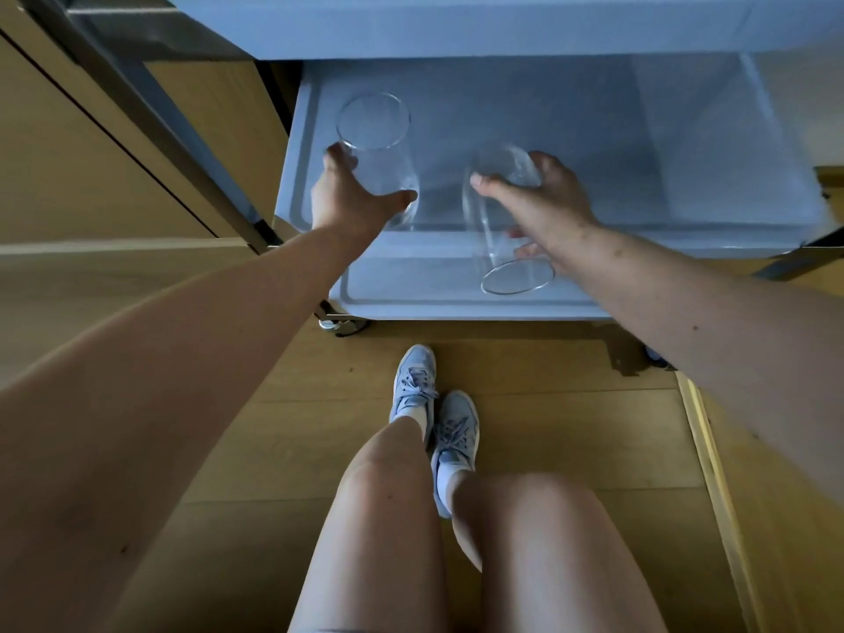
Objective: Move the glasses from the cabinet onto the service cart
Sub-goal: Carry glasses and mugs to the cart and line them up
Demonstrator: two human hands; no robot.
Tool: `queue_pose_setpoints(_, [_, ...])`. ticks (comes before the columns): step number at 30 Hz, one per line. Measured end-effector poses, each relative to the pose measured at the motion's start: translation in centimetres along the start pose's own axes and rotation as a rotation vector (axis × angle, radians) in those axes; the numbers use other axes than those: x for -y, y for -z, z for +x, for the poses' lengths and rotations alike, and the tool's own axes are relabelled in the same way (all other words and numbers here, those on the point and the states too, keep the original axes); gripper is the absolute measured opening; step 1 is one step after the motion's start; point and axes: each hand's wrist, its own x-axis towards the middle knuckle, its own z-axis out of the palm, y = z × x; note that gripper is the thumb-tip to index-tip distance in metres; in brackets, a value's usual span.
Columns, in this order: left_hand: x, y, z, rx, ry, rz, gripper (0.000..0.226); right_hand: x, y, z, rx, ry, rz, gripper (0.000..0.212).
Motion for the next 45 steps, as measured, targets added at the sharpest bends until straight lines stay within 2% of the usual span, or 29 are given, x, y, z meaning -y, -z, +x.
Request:
queue_pose_setpoints(7, [0.2, -0.9, 2.3, 0.013, 0.019, -0.037, 0.09, -0.4, -1.8, 1.5, -0.097, 0.052, 0.024, 0.046])
queue_pose_setpoints(14, [-0.5, -1.1, 4.4, 0.081, 0.052, -0.002, 0.089, -1.8, -2.5, 2.3, -0.042, 0.03, 0.015, 0.063])
queue_pose_setpoints(17, [0.4, -1.7, 3.5, 0.125, 0.104, 0.011, 0.101, -1.9, -3.0, 2.0, -0.053, -0.015, 0.02, 0.073])
queue_pose_setpoints(19, [1.5, -2.0, 1.5, 0.137, 0.123, 0.059, 0.101, -1.6, -3.4, 1.5, -0.079, -0.048, 0.033, 0.079])
queue_pose_setpoints(23, [2.2, -2.2, -2.9, 0.101, -0.097, 0.087, 0.081, -1.0, -4.2, 0.0, -0.119, -0.147, 0.097, 0.097])
queue_pose_setpoints(27, [1.0, -2.0, -6.4, 0.399, -0.472, 0.402, 0.101, -1.3, -4.6, -2.3, -0.148, -0.236, 0.154, 0.095])
queue_pose_setpoints(29, [1.0, -1.3, -7.4, 0.462, -0.63, 0.489, 0.106, -1.5, -4.2, -3.4, -0.08, -0.272, 0.136, 0.081])
queue_pose_setpoints(31, [1.0, -0.5, -7.9, 0.483, -0.713, 0.513, 0.107, -1.5, -3.5, -4.1, -0.01, -0.293, 0.162, 0.055])
queue_pose_setpoints(33, [0.5, 0.2, -8.3, 0.475, -0.787, 0.516, 0.101, -1.0, -2.6, -4.5, 0.026, -0.313, 0.205, 0.043])
queue_pose_setpoints(37, [-1.4, 1.5, -9.4, 0.431, -0.957, 0.502, 0.086, 0.7, -0.9, -5.5, 0.095, -0.449, 0.418, 0.066])
queue_pose_setpoints(40, [-3.1, 2.0, -10.5, 0.429, -0.883, 0.374, 0.08, 1.4, 0.4, -6.4, 0.174, -0.475, 0.614, 0.06])
queue_pose_setpoints(42, [-4.2, 2.3, -10.9, 0.351, -0.758, 0.222, 0.079, 1.4, 1.6, -7.1, 0.186, -0.458, 0.705, 0.057])
queue_pose_setpoints(43, [-4.7, 2.4, -10.9, 0.293, -0.665, 0.141, 0.079, 1.2, 2.2, -7.7, 0.186, -0.436, 0.698, 0.052])
queue_pose_setpoints(45, [-5.4, 2.8, -10.4, 0.192, -0.478, 0.007, 0.079, 0.3, 3.0, -8.5, 0.177, -0.313, 0.505, 0.04])
